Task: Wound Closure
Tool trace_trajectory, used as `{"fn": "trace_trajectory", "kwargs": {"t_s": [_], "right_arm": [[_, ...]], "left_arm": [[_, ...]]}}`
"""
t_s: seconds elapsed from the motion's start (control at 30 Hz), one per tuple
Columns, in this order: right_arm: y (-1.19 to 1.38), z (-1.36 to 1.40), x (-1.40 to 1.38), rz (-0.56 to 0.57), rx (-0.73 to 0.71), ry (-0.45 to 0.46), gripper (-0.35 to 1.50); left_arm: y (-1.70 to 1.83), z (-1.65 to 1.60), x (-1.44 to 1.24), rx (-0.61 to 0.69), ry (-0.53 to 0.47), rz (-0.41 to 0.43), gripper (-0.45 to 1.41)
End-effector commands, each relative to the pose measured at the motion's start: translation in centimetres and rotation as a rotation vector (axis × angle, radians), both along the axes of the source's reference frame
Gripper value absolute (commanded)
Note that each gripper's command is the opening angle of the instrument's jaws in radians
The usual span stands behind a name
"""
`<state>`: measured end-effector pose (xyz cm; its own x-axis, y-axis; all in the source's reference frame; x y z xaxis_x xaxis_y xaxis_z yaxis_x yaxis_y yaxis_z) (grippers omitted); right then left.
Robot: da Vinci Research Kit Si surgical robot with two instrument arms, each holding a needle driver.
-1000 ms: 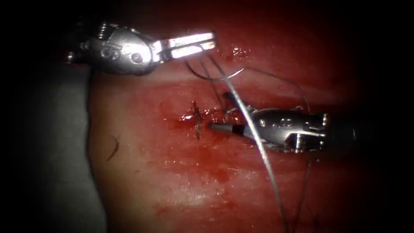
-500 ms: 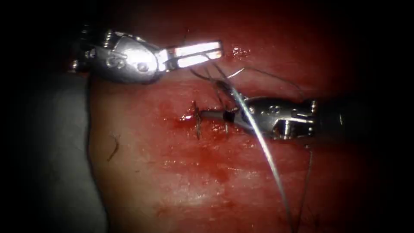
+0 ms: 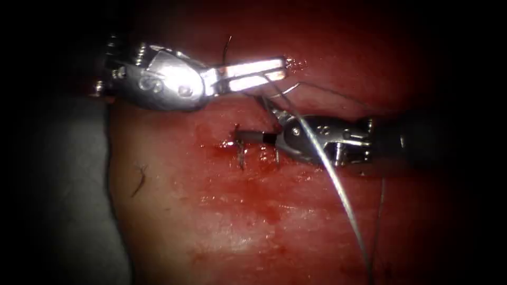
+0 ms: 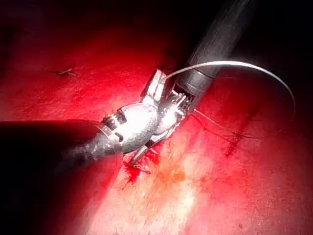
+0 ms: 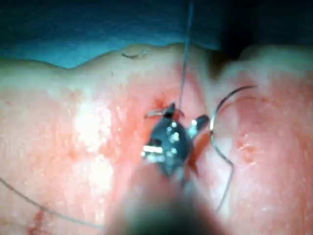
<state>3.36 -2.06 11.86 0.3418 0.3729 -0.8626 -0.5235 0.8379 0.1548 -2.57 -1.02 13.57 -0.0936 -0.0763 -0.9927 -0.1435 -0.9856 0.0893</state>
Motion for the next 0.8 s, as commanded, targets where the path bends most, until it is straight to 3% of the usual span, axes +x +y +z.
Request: {"fn": "trace_trajectory", "kwargs": {"t_s": [0.03,0.3,0.5,0.67,0.8], "right_arm": [[-0.07,0.05,0.06,0.0,-0.006,0.004,1.36],[-0.03,0.05,0.07,0.005,-0.025,0.014,1.19],[-0.05,0.1,0.15,0.012,-0.032,0.011,0.44],[-0.07,0.13,0.27,0.0,-0.034,0.021,-0.35],[-0.13,0.09,0.33,-0.078,-0.082,0.008,-0.35]], "left_arm": [[-0.06,0.07,-0.05,0.004,0.0,0.0,-0.45],[-0.09,0.04,-0.07,0.003,-0.005,0.004,-0.45],[-0.15,-0.03,-0.11,0.004,-0.017,0.012,-0.45],[-0.17,-0.12,-0.16,0.006,-0.027,0.017,-0.45],[-0.16,-0.13,-0.18,0.006,-0.031,0.017,-0.45]]}}
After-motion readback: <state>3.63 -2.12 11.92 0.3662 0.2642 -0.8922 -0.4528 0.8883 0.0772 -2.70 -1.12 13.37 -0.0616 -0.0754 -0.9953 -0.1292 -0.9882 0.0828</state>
